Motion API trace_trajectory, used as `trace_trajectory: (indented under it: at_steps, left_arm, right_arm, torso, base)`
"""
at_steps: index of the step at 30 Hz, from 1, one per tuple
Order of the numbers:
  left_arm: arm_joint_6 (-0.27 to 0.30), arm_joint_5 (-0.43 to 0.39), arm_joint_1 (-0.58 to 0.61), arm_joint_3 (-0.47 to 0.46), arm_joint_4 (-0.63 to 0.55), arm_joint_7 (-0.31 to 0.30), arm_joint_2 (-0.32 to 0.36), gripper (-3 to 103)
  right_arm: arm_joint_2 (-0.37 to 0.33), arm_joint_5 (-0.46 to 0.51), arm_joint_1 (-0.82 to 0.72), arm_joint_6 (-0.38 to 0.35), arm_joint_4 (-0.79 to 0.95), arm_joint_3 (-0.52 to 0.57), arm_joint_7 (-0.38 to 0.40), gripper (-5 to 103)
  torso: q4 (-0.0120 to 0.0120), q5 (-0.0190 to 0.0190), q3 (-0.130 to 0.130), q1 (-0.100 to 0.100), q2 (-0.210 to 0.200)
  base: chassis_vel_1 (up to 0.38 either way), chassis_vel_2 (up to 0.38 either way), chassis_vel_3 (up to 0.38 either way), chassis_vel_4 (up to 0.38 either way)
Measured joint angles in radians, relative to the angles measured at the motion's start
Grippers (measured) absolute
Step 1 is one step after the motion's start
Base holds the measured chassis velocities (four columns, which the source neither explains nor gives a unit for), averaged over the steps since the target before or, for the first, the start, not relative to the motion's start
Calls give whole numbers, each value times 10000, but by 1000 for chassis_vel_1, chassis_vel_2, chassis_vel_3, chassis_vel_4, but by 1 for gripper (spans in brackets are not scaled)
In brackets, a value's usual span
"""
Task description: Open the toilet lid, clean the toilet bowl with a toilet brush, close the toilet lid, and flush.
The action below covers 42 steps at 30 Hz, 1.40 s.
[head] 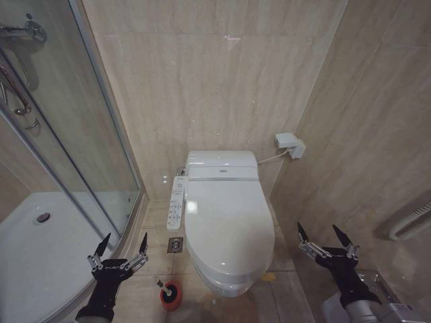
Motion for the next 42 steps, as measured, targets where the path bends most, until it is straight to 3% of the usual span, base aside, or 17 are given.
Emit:
trace_trajectory:
  at_steps: [42]
  left_arm:
    - [0, 0, 0, 0, 0, -1, 0, 100]
  right_arm:
    - [-1, 1, 0, -1, 0, 0, 0, 100]
  torso:
    - [0, 0, 0, 0, 0]
  base:
    - [0, 0, 0, 0]
